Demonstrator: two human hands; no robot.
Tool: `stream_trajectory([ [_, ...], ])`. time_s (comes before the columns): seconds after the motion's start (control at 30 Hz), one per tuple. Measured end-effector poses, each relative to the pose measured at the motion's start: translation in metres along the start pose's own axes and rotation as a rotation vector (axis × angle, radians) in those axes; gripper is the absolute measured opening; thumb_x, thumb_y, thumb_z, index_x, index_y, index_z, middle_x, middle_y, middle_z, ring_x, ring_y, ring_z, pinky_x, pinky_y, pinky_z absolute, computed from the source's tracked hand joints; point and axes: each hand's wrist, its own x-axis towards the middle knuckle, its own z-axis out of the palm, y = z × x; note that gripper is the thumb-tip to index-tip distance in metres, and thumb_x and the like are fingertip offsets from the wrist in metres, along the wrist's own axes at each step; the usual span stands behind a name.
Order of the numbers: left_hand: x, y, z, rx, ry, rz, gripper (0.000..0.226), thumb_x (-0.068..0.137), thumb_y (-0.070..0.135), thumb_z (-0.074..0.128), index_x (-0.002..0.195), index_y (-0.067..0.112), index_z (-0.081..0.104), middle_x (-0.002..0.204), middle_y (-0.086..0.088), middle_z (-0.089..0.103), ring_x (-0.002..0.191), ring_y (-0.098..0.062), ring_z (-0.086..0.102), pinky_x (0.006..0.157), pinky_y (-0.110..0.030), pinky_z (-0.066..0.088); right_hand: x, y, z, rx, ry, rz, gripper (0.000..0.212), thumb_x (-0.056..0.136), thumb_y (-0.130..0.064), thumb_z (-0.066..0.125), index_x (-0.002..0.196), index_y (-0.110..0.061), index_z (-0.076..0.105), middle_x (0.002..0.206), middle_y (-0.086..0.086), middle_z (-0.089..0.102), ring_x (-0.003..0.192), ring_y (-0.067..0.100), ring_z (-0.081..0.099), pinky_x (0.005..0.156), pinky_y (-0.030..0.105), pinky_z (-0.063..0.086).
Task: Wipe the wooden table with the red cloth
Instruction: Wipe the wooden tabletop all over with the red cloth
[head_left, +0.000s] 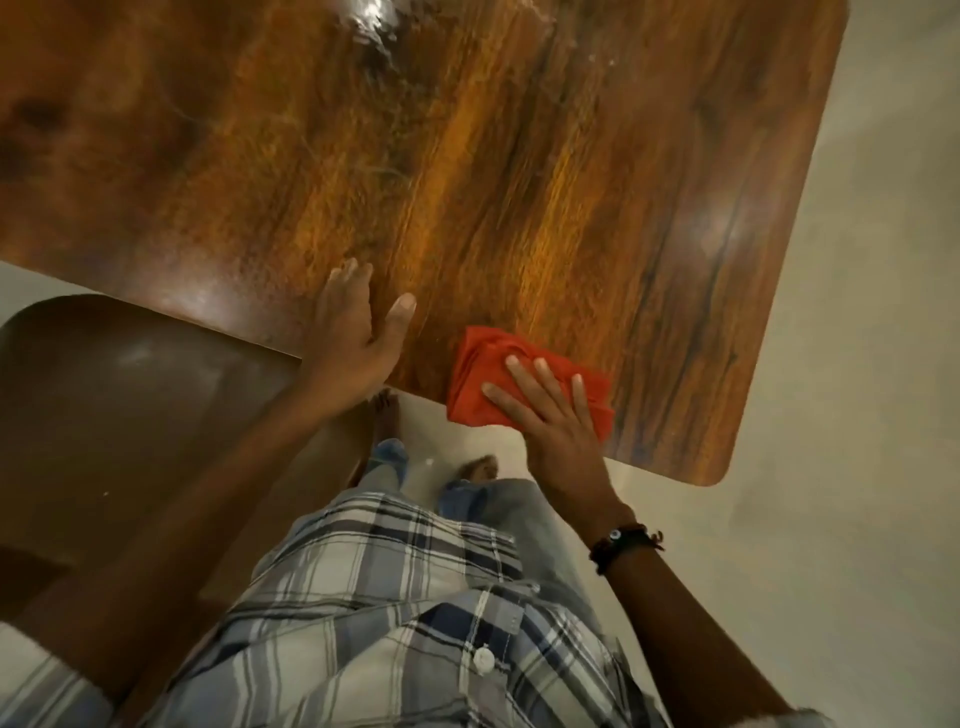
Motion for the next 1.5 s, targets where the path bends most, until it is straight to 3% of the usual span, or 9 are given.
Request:
stream_trajectory([
  [0.07, 0.009, 0.0, -0.005, 0.009, -0.031, 0.046, 0.069, 0.101, 0.048, 0.035, 0.155, 0.009, 0.015, 0.164, -0.009, 0.008, 0.152, -0.023, 0.001, 0.122, -0.042, 0.007, -0.002, 0.023, -0.011, 0.027, 0.021, 0.11, 0.074, 0.095, -0.007, 0.053, 0.15, -0.043, 0.019, 0.163, -0.011, 0.007, 0.151, 0.018, 0.0, 0.12, 0.057, 0.005],
  [0.27, 0.024, 0.001, -0.012, 0.01, 0.004, 0.069, 0.065, 0.103, 0.046, 0.032, 0.155, 0.01, 0.018, 0.164, -0.009, 0.009, 0.152, -0.022, 0.001, 0.122, -0.043, 0.007, 0.099, 0.021, -0.033, 0.229, 0.102, 0.358, 0.047, 0.105, -0.027, 0.037, 0.15, -0.038, 0.027, 0.163, -0.004, 0.009, 0.151, 0.027, -0.004, 0.116, 0.063, -0.008],
  [0.43, 0.021, 0.017, -0.002, -0.045, 0.071, 0.08, 0.062, 0.104, 0.046, 0.027, 0.155, 0.012, 0.02, 0.164, -0.007, 0.012, 0.152, -0.02, 0.003, 0.123, -0.043, 0.008, 0.14, -0.04, -0.016, 0.163, 0.082, 0.082, 0.057, 0.1, -0.013, 0.044, 0.151, -0.033, 0.028, 0.163, -0.001, 0.014, 0.151, 0.029, 0.0, 0.115, 0.065, -0.007],
  [0.63, 0.036, 0.038, 0.012, -0.016, 0.063, 0.12, 0.061, 0.104, 0.045, 0.028, 0.154, 0.01, 0.022, 0.164, -0.008, 0.014, 0.152, -0.021, 0.003, 0.123, -0.041, 0.008, 0.055, -0.028, 0.006, -0.084, -0.049, -0.229, 0.067, 0.095, -0.016, 0.049, 0.151, -0.038, 0.022, 0.163, -0.004, 0.013, 0.151, 0.022, 0.005, 0.118, 0.06, 0.007],
  [0.8, 0.047, 0.054, 0.024, 0.008, -0.022, 0.128, 0.061, 0.104, 0.044, 0.027, 0.155, 0.01, 0.02, 0.163, -0.009, 0.013, 0.152, -0.021, 0.002, 0.123, -0.041, 0.007, 0.037, 0.065, -0.031, -0.049, -0.025, -0.006, 0.06, 0.097, -0.018, 0.049, 0.15, -0.037, 0.028, 0.162, -0.007, 0.014, 0.151, 0.019, 0.006, 0.118, 0.06, 0.009],
  [1.03, 0.058, 0.049, 0.023, 0.005, -0.028, 0.087, 0.06, 0.104, 0.044, 0.026, 0.155, 0.011, 0.02, 0.164, -0.006, 0.013, 0.152, -0.02, 0.002, 0.123, -0.045, 0.007, 0.183, 0.115, -0.089, 0.248, 0.135, 0.403, 0.043, 0.105, -0.031, 0.037, 0.148, -0.034, 0.036, 0.163, 0.0, 0.016, 0.151, 0.028, 0.004, 0.114, 0.067, -0.002],
  [1.3, 0.066, 0.042, 0.005, -0.054, 0.252, 0.107, 0.06, 0.102, 0.046, 0.027, 0.151, 0.012, 0.032, 0.161, -0.006, 0.024, 0.151, -0.02, 0.011, 0.122, -0.038, 0.012, 0.222, -0.008, -0.045, 0.138, 0.04, -0.109, 0.051, 0.102, -0.019, 0.04, 0.151, -0.031, 0.03, 0.163, -0.002, 0.012, 0.151, 0.026, -0.001, 0.116, 0.063, -0.008],
  [1.4, 0.075, 0.04, -0.001, -0.03, 0.248, 0.103, 0.061, 0.102, 0.047, 0.026, 0.151, 0.012, 0.033, 0.16, -0.006, 0.026, 0.151, -0.02, 0.013, 0.123, -0.04, 0.013, 0.177, 0.001, -0.031, -0.034, 0.019, -0.306, 0.062, 0.097, -0.014, 0.046, 0.151, -0.034, 0.024, 0.163, -0.003, 0.014, 0.151, 0.023, 0.004, 0.118, 0.062, 0.002],
  [1.5, 0.089, 0.035, -0.007, 0.034, 0.187, 0.109, 0.061, 0.102, 0.048, 0.029, 0.151, 0.01, 0.032, 0.161, -0.008, 0.025, 0.151, -0.022, 0.013, 0.122, -0.043, 0.013, 0.162, 0.051, -0.042, -0.083, 0.018, -0.288, 0.067, 0.095, -0.012, 0.052, 0.149, -0.04, 0.025, 0.162, -0.006, 0.017, 0.15, 0.02, 0.009, 0.117, 0.062, 0.008],
])
